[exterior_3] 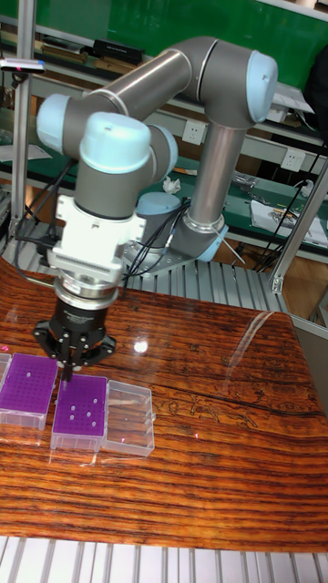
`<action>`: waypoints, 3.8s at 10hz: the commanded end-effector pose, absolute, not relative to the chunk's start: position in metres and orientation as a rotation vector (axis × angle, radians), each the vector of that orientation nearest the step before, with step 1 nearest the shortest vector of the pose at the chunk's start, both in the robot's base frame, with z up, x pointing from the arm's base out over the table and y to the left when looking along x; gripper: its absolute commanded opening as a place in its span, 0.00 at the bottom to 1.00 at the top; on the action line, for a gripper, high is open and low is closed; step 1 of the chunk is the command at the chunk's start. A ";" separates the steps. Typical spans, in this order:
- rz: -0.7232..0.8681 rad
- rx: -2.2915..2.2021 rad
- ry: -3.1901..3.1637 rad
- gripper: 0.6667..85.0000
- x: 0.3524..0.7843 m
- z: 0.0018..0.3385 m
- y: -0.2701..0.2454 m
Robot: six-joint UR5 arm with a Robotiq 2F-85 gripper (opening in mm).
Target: Transfer all small pipette tips from one holder to another
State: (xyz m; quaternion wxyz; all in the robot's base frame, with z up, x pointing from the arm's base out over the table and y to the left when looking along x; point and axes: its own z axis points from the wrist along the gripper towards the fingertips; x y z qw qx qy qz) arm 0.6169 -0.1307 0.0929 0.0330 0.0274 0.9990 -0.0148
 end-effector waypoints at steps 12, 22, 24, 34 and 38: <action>-0.028 -0.078 3.045 0.00 0.606 0.079 -0.190; -0.020 -0.057 3.028 0.00 0.605 0.070 -0.184; -0.023 -0.059 3.028 0.00 0.605 0.070 -0.185; -0.032 -0.069 3.030 0.00 0.601 0.071 -0.192; -0.019 -0.069 3.021 0.00 0.604 0.069 -0.189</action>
